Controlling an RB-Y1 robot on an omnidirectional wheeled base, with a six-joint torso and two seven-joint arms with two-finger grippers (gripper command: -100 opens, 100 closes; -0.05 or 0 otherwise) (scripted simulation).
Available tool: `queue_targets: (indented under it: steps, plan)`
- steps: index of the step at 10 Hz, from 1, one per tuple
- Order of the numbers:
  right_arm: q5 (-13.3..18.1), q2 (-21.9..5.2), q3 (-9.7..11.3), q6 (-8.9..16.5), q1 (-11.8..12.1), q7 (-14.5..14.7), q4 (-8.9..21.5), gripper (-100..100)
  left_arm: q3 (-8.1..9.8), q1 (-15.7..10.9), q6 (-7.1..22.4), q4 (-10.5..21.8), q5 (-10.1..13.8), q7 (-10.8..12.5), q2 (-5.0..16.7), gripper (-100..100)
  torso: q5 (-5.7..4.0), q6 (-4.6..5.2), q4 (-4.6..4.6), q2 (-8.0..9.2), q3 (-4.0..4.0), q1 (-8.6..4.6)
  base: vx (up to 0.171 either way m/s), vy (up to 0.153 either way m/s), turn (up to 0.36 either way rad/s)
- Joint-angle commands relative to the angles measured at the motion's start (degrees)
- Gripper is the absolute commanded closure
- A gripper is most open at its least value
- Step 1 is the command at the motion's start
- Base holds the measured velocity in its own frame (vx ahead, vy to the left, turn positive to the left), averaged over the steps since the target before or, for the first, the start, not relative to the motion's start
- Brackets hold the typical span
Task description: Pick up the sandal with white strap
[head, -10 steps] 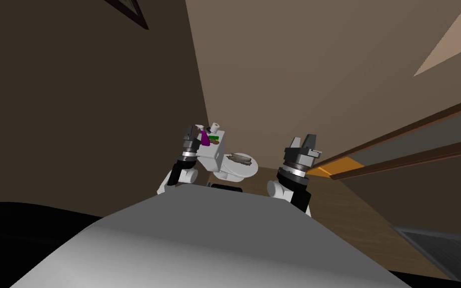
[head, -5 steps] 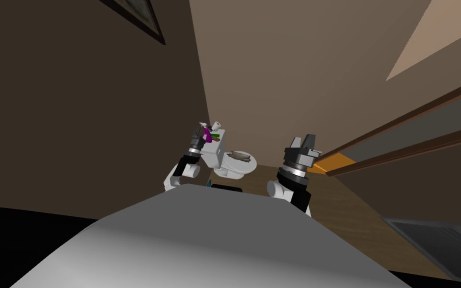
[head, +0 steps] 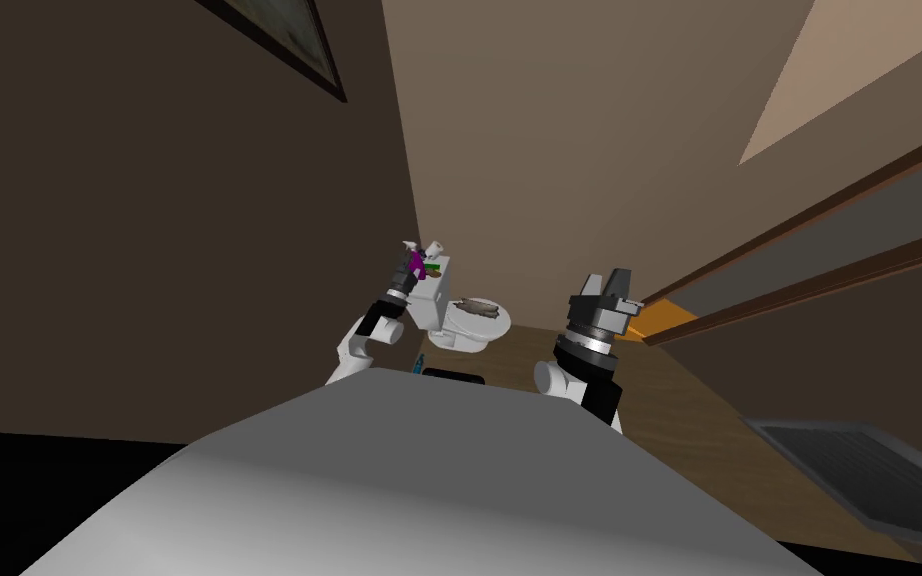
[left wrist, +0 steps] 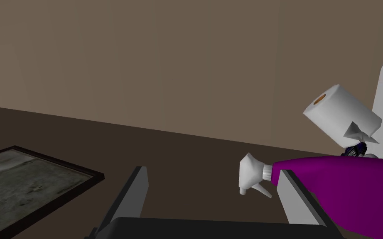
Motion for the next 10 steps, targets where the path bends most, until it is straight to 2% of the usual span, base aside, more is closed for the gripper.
queue_targets:
  steps: [1, 2, 3, 4, 5, 6, 7, 8, 9, 10]
  plan:
    - [0.0, 0.0, 0.0, 0.0, 0.0, 0.0, 0.0, 0, -0.57, -2.9, 2.9, 2.9, 1.1, -0.6, 1.4, -100, 0.0, 0.0, 0.0, 0.0, 0.0, 0.0, -0.138, -0.006, -0.035]
    - [0.0, 0.0, 0.0, 0.0, 0.0, 0.0, 0.0, 0, -0.57, -3.4, 3.7, 2.9, 1.1, -0.6, 1.4, -100, 0.0, 0.01, 0.01, 0.08, 0.03, -0.01, -0.118, -0.006, -0.019]
    - [0.0, 0.0, 0.0, 0.0, 0.0, 0.0, 0.0, 0, -0.95, -5.6, 6.0, 5.1, 2.1, -1.0, 2.8, -100, -0.01, 0.0, 0.01, 0.03, 0.02, -0.03, -0.115, -0.001, -0.038]
    - [0.0, 0.0, 0.0, 0.0, 0.0, 0.0, 0.0, 0, -0.95, -6.4, 6.9, 5.6, 2.1, -1.0, 2.8, -100, 0.0, 0.01, 0.0, 0.02, 0.0, 0.0, -0.094, -0.004, -0.024]
    - [0.0, 0.0, 0.0, 0.0, 0.0, 0.0, 0.0, 0, -1.36, -8.4, 8.4, 8.2, 3.2, -1.3, 4.1, -100, 0.0, 0.0, -0.01, -0.05, -0.03, -0.02, -0.121, -0.022, -0.045]
    - [0.0, 0.0, 0.0, 0.0, 0.0, 0.0, 0.0, 0, -1.36, -9.6, 10.1, 8.4, 3.2, -1.3, 4.1, -100, -0.02, 0.01, -0.01, 0.01, 0.0, -0.07, -0.094, -0.02, -0.018]
    - [0.0, 0.0, 0.0, 0.0, 0.0, 0.0, 0.0, 0, -1.79, -11.3, 11.8, 10.4, 4.2, -1.6, 5.5, -100, -0.02, 0.0, -0.01, -0.06, -0.03, -0.08, -0.098, -0.019, -0.037]
    - [0.0, 0.0, 0.0, 0.0, 0.0, 0.0, 0.0, 0, -1.79, -12.8, 13.7, 11.3, 4.2, -1.6, 5.5, -100, -0.02, 0.01, -0.02, -0.06, -0.04, -0.08, -0.086, -0.013, -0.025]
    - [0.0, 0.0, 0.0, 0.0, 0.0, 0.0, 0.0, 0, -2.23, -14.8, 15.3, 13.6, 5.2, -1.8, 6.8, -100, -0.01, 0.0, -0.02, -0.11, -0.06, -0.05, -0.097, -0.031, -0.046]
    - [0.0, 0.0, 0.0, 0.0, 0.0, 0.0, 0.0, 0, -2.23, -16.0, 16.9, 14.3, 5.2, -1.8, 6.8, -100, -0.02, 0.0, -0.02, -0.08, -0.05, -0.1, -0.091, -0.016, -0.02]
